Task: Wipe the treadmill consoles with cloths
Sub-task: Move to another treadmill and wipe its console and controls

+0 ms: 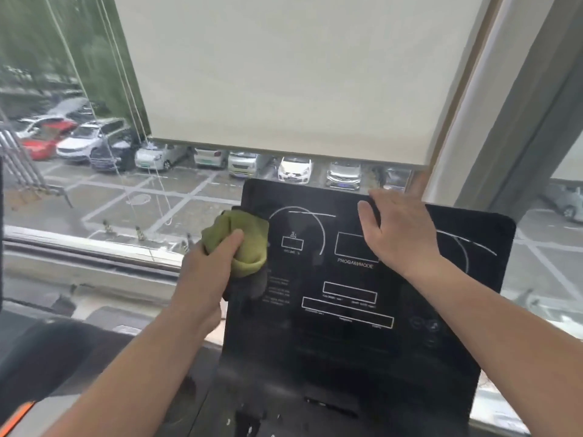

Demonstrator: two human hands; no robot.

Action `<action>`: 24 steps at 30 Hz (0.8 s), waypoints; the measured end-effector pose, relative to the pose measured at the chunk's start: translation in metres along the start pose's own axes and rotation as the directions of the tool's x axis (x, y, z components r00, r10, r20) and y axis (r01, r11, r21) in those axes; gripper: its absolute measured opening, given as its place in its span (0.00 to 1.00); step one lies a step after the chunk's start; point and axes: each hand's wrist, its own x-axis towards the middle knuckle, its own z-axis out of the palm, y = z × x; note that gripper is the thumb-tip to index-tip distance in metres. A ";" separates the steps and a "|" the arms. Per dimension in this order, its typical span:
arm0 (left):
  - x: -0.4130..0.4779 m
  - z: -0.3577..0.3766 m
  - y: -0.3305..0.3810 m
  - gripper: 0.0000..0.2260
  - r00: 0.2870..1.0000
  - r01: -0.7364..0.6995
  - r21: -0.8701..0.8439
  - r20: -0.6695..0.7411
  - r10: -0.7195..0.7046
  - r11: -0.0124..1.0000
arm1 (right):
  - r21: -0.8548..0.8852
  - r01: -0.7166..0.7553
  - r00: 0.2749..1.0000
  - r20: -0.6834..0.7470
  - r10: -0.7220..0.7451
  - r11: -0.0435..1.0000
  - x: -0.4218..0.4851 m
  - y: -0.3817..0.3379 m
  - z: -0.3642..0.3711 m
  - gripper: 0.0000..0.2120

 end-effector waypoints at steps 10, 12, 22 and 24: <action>0.091 0.043 -0.007 0.34 0.745 -0.620 0.599 0.247 0.619 0.507 | 0.074 -0.089 0.954 -0.282 0.107 0.993 0.000 -0.005 0.025 0.14; 0.096 0.044 -0.013 0.40 0.658 -0.694 0.584 0.276 0.700 0.421 | 0.061 -0.077 0.949 -0.300 0.092 0.995 0.000 -0.002 0.028 0.15; 0.060 0.014 -0.131 0.28 0.535 -0.765 0.617 0.452 0.714 0.182 | -0.037 -0.083 0.963 -0.259 0.071 0.996 0.000 -0.006 0.037 0.19; 0.048 -0.008 -0.157 0.31 0.429 -0.834 0.552 0.623 0.654 0.022 | -0.032 -0.095 0.967 -0.241 0.085 0.995 0.000 -0.008 0.036 0.19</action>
